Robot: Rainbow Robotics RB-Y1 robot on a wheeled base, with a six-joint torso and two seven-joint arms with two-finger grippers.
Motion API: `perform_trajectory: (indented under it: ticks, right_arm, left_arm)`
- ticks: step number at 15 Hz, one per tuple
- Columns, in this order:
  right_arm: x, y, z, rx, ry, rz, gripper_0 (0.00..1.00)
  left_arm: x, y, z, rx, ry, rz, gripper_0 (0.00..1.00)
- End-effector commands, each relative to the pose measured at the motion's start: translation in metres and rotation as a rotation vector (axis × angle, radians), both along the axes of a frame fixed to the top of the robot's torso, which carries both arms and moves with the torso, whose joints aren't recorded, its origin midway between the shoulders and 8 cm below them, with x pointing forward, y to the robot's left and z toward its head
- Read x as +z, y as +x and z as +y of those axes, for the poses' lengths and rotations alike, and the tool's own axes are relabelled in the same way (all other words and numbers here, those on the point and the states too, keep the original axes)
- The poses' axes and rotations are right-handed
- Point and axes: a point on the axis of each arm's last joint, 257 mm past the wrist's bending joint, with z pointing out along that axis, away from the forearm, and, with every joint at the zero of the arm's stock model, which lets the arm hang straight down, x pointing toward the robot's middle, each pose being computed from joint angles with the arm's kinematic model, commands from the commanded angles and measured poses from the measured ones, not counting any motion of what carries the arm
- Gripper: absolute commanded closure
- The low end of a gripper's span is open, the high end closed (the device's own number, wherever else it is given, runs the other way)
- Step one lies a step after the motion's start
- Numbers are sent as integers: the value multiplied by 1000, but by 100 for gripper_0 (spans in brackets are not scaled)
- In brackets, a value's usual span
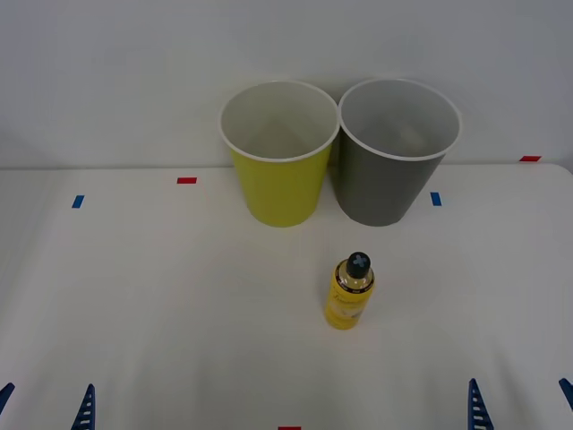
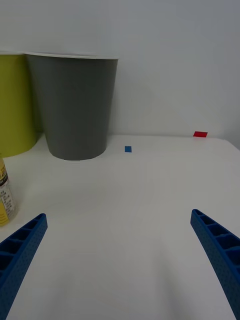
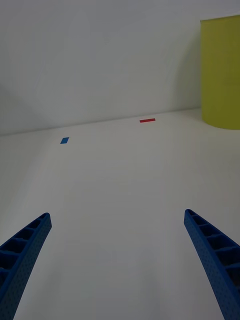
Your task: Put cans in the gray bin and PET bottles in the light green bin.
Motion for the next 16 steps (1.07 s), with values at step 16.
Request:
perform_trajectory:
  ticks: [16]
  right_arm:
    - [-26, 14, 81, 278, 52, -79, 0]
  left_arm:
    - [0, 0, 0, 0, 0, 0, 9]
